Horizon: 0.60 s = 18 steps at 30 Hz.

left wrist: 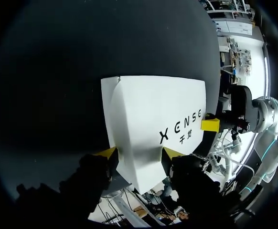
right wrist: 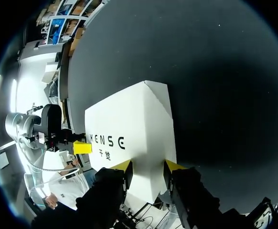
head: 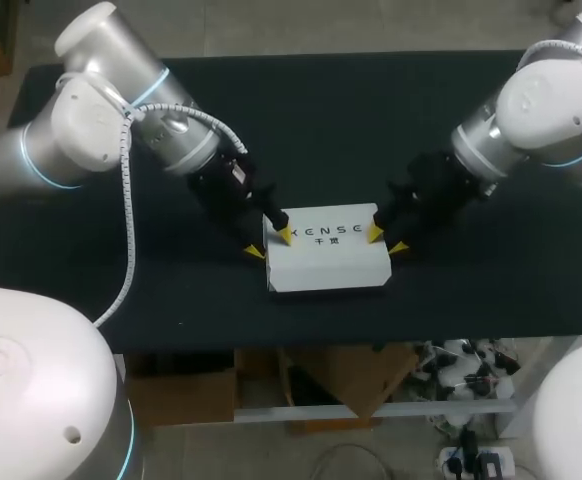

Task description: Assemble the packaging by folding the flat box into shape, placing the metal phone stand inside, and closing the box properly

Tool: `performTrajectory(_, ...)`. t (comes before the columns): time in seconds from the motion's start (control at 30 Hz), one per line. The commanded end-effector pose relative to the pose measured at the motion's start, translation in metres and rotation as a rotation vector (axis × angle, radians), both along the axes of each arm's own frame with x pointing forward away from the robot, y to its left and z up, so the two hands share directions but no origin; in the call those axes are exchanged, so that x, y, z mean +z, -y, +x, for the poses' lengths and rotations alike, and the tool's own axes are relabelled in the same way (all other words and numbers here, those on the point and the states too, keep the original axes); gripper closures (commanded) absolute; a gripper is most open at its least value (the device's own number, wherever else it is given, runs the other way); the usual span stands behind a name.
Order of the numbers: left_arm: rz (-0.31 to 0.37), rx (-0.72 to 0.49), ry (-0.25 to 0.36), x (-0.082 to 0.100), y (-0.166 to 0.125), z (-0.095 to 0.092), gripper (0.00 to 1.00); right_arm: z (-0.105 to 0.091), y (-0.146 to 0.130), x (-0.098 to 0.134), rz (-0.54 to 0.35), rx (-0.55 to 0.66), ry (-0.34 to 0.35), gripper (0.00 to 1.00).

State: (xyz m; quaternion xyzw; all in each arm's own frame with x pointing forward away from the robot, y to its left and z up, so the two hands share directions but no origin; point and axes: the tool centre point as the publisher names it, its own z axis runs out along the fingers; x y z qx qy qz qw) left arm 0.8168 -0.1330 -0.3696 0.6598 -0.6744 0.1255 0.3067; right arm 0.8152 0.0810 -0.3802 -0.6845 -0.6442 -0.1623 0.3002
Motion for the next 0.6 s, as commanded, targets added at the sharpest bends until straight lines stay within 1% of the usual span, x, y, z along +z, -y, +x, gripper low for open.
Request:
performTrajectory(0.03, 0.019, 0.008, -0.015, 0.0041, 0.0047, -0.0003, 0.41, 0.0002, -0.0054, 0.0033, -0.005, -0.001, -0.010, 0.57)
performTrajectory(0.3, 0.045, 0.024, -0.054, 0.0081, 0.0060, 0.0004, 0.41, 0.0012, -0.0052, 0.0057, -0.007, -0.008, -0.040, 0.56)
performTrajectory(0.6, 0.068, 0.036, -0.082, 0.0132, 0.0075, 0.0010, 0.42, 0.0056, -0.0050, 0.0094, -0.007, -0.009, -0.078, 0.56)
